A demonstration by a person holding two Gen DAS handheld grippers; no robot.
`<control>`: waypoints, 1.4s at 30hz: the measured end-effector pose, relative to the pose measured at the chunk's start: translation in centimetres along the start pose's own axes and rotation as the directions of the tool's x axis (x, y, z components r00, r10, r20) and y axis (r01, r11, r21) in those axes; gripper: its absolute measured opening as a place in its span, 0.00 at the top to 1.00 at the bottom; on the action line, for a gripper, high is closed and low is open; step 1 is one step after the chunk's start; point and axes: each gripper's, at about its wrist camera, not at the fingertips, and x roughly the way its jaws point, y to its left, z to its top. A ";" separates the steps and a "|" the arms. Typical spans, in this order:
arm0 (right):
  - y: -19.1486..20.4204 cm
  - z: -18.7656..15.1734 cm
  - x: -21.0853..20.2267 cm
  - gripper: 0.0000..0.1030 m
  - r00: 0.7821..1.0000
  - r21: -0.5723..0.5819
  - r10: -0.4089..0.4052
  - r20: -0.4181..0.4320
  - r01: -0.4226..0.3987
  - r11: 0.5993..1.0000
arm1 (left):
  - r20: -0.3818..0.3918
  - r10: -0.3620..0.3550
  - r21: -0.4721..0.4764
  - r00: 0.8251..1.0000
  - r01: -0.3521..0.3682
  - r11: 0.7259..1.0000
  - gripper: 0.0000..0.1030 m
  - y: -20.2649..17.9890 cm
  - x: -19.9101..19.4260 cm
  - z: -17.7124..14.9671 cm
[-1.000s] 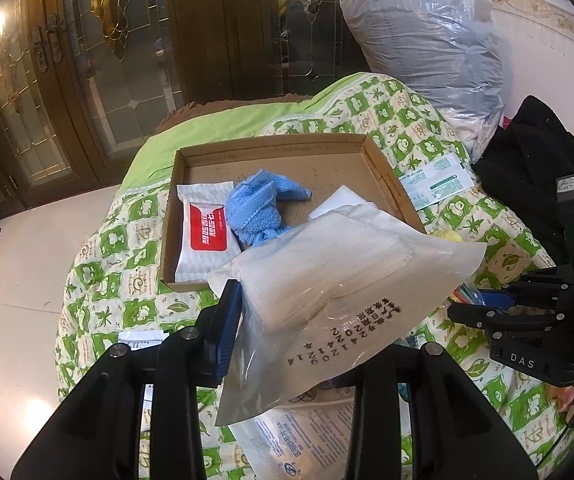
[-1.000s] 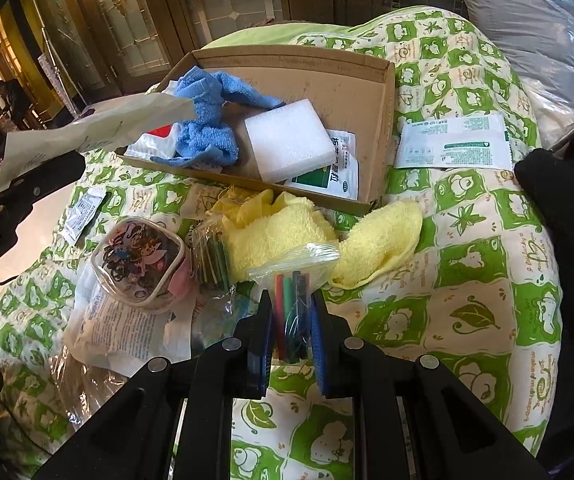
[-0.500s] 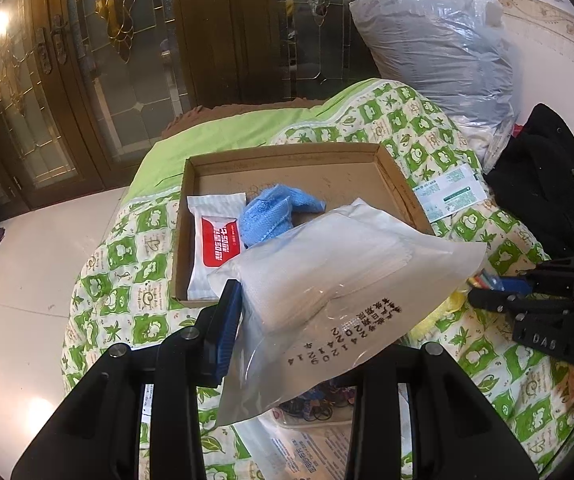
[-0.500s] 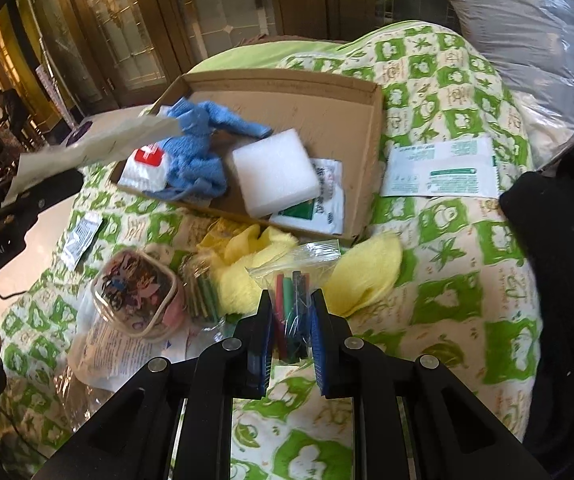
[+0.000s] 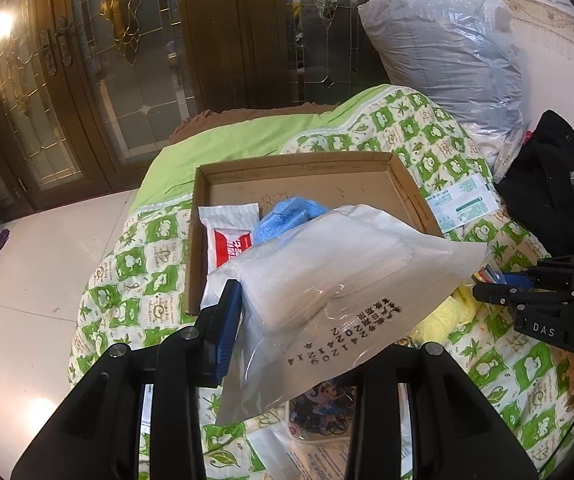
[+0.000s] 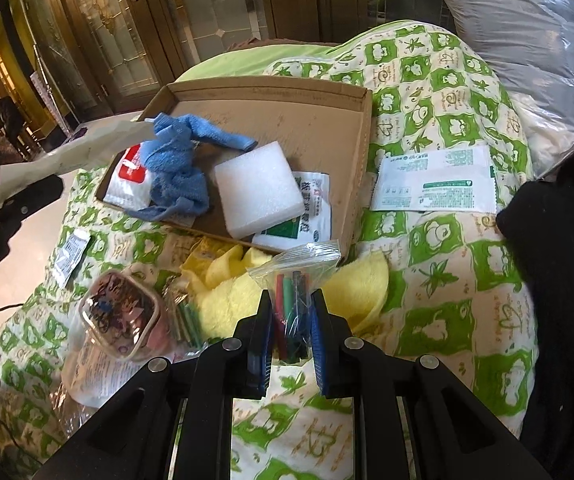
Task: Organize soft objects
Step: 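Lift and carry the white bag and pencil bag toward the lid with both tools, then lower the white bag and pencil bag into the lid and open both tools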
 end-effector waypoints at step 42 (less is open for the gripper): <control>-2.2 6.1 9.6 0.84 0.999 0.102 -0.019 0.038 0.015 0.995 | -0.007 0.169 0.113 0.986 -0.167 0.979 0.68 2.8 12.6 7.4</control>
